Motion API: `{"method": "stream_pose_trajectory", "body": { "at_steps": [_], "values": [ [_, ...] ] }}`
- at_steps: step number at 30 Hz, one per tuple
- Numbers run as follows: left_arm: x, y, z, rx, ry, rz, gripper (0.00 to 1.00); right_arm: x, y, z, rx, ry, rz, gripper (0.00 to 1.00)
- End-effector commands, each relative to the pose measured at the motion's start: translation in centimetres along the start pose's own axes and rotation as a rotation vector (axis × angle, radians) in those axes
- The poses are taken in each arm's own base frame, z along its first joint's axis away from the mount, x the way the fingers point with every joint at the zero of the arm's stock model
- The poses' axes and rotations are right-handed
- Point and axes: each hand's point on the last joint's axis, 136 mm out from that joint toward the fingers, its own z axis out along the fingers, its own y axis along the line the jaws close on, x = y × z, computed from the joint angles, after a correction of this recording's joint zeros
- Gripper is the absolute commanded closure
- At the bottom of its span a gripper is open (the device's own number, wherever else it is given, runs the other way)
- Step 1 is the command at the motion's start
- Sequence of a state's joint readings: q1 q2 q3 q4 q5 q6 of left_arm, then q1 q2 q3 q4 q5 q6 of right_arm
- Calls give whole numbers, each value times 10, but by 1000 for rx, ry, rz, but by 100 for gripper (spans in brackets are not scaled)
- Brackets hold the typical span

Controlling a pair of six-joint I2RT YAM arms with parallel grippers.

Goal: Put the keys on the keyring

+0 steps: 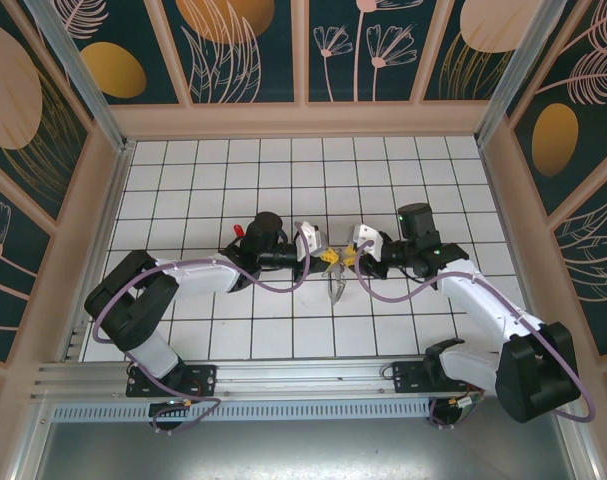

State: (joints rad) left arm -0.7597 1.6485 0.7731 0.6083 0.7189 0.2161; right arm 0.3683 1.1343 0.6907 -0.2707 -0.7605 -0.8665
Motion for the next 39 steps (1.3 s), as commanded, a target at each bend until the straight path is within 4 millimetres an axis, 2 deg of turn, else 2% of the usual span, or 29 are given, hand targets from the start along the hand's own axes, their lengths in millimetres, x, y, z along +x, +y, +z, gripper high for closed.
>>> {"method": "stream_pose_trajectory", "body": {
  "at_steps": [1,9,24,27,31,37,39],
  "values": [
    [-30,-1,0,19,-71,55,100,-5,10,-1,-42,-28,-21,74],
    [-30,-3,2,43,-70,47,100,-16,7,2,-44,-90,-35,78],
    [-35,-4,2,46,-96,48,100,-13,7,5,-54,-77,-24,96],
    [-30,-2,2,37,-73,48,100,-13,4,5,-42,-62,-22,100],
    [-14,0,6,45,25,57,91,-15,4,4,-50,-26,-26,100],
    [4,4,11,67,150,66,88,-16,4,9,-59,38,-30,100],
    [-1,8,13,64,159,83,87,-19,3,9,-54,40,-37,100]
  ]
}}
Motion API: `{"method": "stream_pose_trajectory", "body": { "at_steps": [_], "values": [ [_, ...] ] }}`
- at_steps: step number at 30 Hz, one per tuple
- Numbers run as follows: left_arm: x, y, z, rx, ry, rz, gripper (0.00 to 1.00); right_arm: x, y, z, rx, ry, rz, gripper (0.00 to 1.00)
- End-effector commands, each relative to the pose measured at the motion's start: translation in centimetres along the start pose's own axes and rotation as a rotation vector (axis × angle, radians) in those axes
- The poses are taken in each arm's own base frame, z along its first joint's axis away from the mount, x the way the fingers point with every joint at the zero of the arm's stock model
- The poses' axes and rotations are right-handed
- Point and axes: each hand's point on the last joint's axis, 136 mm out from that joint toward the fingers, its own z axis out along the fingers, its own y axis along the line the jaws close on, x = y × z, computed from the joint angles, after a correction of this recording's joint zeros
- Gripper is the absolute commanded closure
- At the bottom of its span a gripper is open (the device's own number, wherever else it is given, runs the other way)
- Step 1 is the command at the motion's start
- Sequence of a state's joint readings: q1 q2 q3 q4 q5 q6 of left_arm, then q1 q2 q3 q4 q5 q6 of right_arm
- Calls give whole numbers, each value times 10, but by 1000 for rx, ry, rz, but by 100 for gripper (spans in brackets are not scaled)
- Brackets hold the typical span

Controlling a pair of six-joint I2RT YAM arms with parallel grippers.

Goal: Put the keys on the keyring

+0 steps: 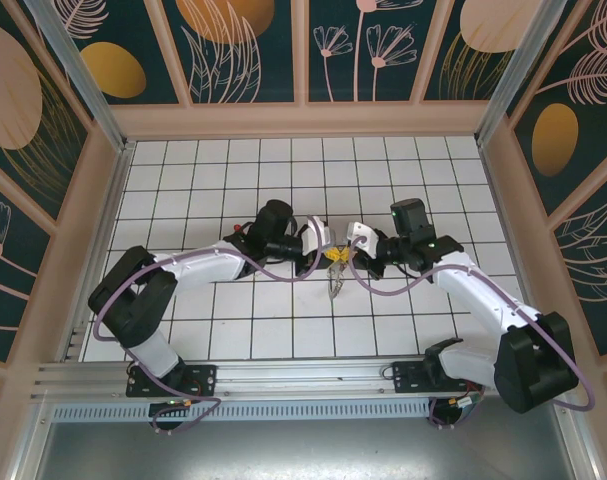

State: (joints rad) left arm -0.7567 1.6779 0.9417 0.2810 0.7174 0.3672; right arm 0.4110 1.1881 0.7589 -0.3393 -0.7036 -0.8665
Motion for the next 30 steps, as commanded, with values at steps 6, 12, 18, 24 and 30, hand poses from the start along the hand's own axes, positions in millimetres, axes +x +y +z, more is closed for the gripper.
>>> {"method": "stream_pose_trajectory", "body": {
  "at_steps": [6,12,18,24,30],
  "values": [
    [-11,1,4,31,17,72,88,-27,4,2,-31,-13,-56,100],
    [-23,1,-1,4,-43,84,100,-27,6,1,-20,-31,-54,99],
    [-38,-11,-14,0,-188,60,100,-15,5,-4,12,-84,-37,88],
    [-52,-20,-19,43,-285,48,100,-20,7,-7,-6,-144,-38,87],
    [-59,-23,-22,57,-318,61,100,-18,3,-10,-1,-161,-26,88]
  ]
}}
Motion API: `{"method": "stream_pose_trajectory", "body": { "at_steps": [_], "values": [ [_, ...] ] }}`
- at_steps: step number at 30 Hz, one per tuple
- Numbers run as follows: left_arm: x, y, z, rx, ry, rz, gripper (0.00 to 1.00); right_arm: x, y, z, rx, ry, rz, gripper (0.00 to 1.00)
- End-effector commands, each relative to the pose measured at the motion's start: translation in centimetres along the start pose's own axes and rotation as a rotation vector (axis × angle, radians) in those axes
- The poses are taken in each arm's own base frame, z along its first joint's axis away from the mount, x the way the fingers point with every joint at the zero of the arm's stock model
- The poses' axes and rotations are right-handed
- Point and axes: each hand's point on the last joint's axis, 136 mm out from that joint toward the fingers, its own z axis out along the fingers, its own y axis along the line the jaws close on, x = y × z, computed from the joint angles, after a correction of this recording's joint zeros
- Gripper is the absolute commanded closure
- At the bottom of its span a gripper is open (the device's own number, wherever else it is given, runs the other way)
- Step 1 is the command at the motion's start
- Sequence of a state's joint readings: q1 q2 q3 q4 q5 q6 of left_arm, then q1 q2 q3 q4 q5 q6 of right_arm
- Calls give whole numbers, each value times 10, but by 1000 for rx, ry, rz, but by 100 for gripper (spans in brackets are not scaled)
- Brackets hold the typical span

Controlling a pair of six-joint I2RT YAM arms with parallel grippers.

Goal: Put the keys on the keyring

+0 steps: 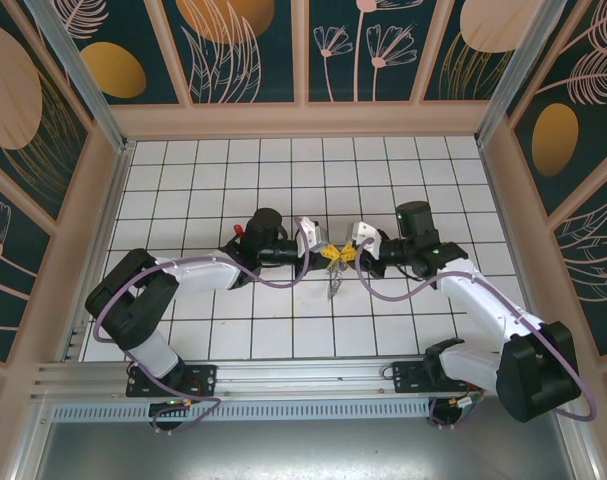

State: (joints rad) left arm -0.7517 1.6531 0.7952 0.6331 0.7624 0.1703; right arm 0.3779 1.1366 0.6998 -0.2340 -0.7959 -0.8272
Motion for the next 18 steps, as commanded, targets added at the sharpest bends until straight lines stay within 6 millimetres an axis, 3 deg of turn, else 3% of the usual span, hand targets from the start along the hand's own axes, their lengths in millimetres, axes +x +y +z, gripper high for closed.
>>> {"method": "stream_pose_trajectory", "body": {
  "at_steps": [1,5,7,12,18],
  "values": [
    [-44,-17,-4,78,-143,94,100,-6,1,-2,-9,-51,-14,89],
    [-41,-16,-4,68,-138,95,100,-7,-3,-4,8,-49,-17,100],
    [-34,-12,-2,53,-101,94,100,-8,-5,-5,15,-34,-18,100],
    [-11,-4,4,40,43,104,89,-12,-7,-7,2,0,-24,100],
    [-4,6,8,34,157,128,85,-15,-8,-3,3,42,-28,100]
  ]
}}
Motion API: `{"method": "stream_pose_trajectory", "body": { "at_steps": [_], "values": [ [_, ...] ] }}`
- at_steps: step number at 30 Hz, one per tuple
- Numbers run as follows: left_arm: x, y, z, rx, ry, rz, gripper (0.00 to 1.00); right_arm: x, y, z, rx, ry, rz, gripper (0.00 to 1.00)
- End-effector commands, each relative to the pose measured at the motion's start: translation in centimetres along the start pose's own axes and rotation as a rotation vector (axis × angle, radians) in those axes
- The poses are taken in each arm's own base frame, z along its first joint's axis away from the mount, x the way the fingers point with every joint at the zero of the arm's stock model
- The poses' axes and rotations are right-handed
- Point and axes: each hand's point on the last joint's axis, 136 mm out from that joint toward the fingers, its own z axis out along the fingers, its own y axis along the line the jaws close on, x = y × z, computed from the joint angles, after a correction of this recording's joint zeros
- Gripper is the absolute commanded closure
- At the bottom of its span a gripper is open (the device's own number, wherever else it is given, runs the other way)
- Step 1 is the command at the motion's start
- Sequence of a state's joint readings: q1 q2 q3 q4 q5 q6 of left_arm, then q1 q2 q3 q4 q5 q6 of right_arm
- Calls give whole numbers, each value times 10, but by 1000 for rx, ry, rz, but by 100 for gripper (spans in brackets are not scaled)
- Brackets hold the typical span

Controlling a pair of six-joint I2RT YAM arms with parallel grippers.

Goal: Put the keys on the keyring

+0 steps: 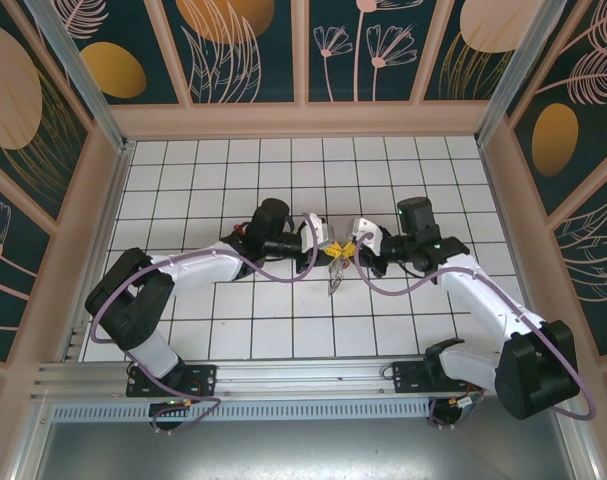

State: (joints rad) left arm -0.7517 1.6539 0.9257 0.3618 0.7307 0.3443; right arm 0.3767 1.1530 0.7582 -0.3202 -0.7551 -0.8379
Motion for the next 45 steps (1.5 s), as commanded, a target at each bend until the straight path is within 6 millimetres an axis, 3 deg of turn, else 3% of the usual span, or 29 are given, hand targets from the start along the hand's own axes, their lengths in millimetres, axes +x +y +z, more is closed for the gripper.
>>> {"method": "stream_pose_trajectory", "body": {
  "at_steps": [1,8,12,16,21,31,38,45],
  "values": [
    [-4,-1,4,32,57,51,85,-15,-2,0,-6,-1,-50,100],
    [-3,-1,4,43,87,60,83,-16,-4,5,1,37,-43,100],
    [-2,-1,5,53,105,67,100,-20,-4,6,0,35,-40,100],
    [-14,-2,2,38,44,66,100,-10,-2,7,8,40,-41,99],
    [-32,-11,-5,55,-73,55,100,-6,4,4,-11,-27,-18,86],
    [-51,-25,-11,125,-218,31,100,-13,2,-5,-22,-129,-27,85],
    [-54,-27,-14,127,-235,40,100,-6,-2,-10,2,-125,-21,85],
    [-51,-26,-12,123,-218,40,100,-7,-7,-11,15,-109,-20,100]
  ]
}}
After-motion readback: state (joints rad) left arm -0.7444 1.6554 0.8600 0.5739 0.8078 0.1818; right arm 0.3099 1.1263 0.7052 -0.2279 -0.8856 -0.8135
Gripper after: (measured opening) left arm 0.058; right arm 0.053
